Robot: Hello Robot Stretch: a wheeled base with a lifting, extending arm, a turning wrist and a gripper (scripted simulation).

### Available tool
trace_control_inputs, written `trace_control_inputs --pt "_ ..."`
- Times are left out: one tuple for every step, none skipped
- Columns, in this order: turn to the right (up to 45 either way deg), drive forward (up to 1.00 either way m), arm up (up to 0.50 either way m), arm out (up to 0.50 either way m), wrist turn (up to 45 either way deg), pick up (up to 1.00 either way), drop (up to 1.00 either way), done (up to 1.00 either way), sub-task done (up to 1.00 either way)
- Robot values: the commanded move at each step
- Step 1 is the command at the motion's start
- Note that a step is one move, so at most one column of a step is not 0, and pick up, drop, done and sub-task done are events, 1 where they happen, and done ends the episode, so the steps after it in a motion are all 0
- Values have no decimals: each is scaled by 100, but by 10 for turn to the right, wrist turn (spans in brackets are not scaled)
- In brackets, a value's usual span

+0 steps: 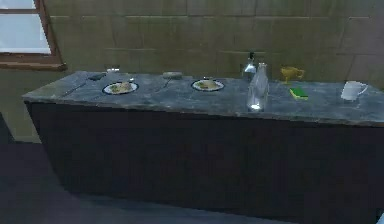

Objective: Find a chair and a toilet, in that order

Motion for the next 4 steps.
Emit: trace_control_inputs --pt "450 0 0 0 0 0 0 0 0" --pt "60 0 0 0 0 0 0 0 0" --pt "0 20 0 0 0 0 0 0 0" --pt "-450 0 0 0 0 0 0 0 0"
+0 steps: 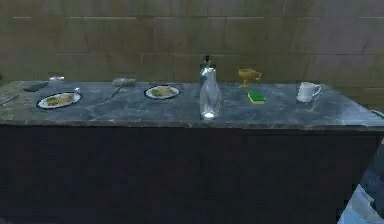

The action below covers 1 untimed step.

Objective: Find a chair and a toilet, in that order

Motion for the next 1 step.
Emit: trace_control_inputs --pt "-300 0 0 0 0 0 0 0 0"
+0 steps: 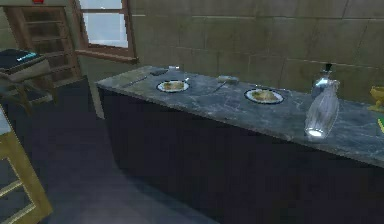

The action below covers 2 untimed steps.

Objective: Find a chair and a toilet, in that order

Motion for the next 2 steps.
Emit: trace_control_inputs --pt "0 20 0 0 0 0 0 0 0" --pt "-390 0 0 0 0 0 0 0 0"
